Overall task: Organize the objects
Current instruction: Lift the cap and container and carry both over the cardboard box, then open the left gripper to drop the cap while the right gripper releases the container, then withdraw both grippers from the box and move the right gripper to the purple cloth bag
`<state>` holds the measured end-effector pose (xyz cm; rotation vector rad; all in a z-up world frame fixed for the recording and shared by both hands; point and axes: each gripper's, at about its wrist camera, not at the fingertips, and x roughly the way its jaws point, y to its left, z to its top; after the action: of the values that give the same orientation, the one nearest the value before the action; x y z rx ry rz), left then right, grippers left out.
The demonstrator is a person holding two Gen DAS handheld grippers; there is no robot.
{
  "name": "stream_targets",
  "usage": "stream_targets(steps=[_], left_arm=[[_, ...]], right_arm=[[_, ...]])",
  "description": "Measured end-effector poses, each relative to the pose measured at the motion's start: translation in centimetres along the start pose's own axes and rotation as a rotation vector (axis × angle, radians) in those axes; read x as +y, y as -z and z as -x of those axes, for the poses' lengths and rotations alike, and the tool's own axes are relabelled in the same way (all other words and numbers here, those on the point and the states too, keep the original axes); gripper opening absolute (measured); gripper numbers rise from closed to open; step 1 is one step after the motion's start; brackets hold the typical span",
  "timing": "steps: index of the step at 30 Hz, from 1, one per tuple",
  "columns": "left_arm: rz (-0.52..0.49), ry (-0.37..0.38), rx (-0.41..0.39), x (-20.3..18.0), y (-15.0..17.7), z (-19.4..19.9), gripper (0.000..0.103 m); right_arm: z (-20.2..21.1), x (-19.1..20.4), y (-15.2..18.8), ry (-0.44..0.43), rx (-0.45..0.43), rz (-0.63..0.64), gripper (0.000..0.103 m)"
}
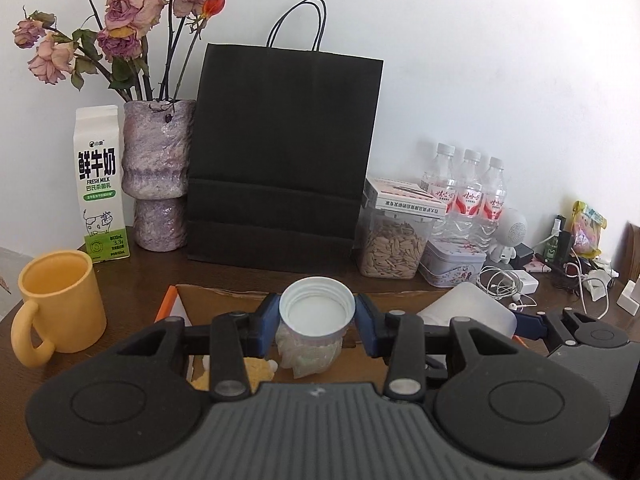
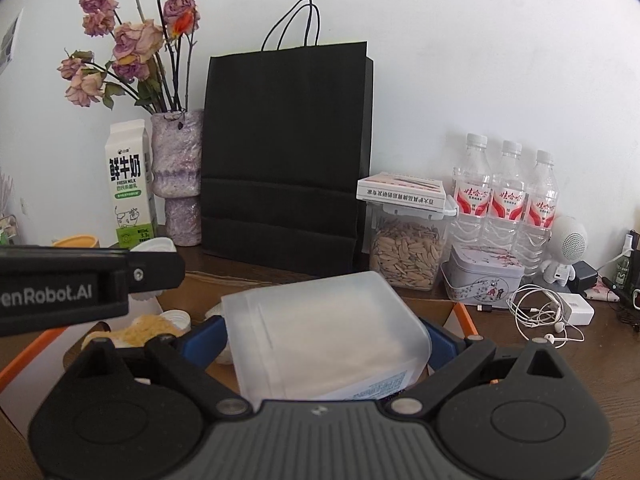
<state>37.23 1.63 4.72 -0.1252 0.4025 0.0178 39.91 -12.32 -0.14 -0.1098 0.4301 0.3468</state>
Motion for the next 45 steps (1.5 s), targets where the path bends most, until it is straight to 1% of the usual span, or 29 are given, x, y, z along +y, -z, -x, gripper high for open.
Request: stream_targets(steps=[3,4,5,6,8,9,11,16,24,35,42,45], left_arm=[[-0.008,0.009,0.011,0.0,0.1,-0.6,0.042],[-0.007,0.011,0.015,0.1,0.2,-0.7,0.045],[-0.002,0.011,0.015,0.2,0.3,-0.7,0.058],[0.004,0.008,0.012,0.3,0.3,-0.7,0.065],[0.010,0.005,0.008,0.4,0.4,-0.4,0.096],[0.010,-0.001,0.005,0.4,0.3,-0.3,0.103],[0.007,-0.011,-0.009,0.4,0.3,0.0,0.103],[0.001,-0.006,-0.007,0.3,0.4,0.2,0.103],[0.005,-0.008,-0.017,0.5,0.4,1.3,0.103],[0.018,-0.005,-0.035,0.5,1.2,5.1,0.103],[0.028,-0.010,-0.027,0.7,2.2,8.2,0.103],[0.032,-0.016,-0.012,0.9,3.0,9.4,0.103]], right_arm=[[-0.4,-0.3,-0.1,-0.022,0.026,-0.007,0.100],[-0.5,-0.3,-0.1,-0.024,0.035,-0.003,0.100],[-0.5,-0.3,0.0,-0.020,0.045,-0.001,0.100],[-0.5,-0.4,0.1,-0.015,0.050,-0.005,0.100],[-0.3,-0.7,0.2,-0.005,0.048,-0.023,0.101],[-0.2,-0.8,0.2,-0.003,0.046,-0.026,0.102],[0.0,-1.1,0.1,0.001,0.038,-0.038,0.103],[0.2,-1.3,0.2,0.006,0.033,-0.044,0.103],[1.2,-1.0,0.5,0.011,0.016,-0.025,0.103],[5.2,-0.1,1.8,0.022,-0.005,-0.004,0.103],[8.4,0.4,3.0,0.016,0.001,-0.009,0.103],[10.0,0.7,3.8,0.016,0.010,-0.005,0.103]])
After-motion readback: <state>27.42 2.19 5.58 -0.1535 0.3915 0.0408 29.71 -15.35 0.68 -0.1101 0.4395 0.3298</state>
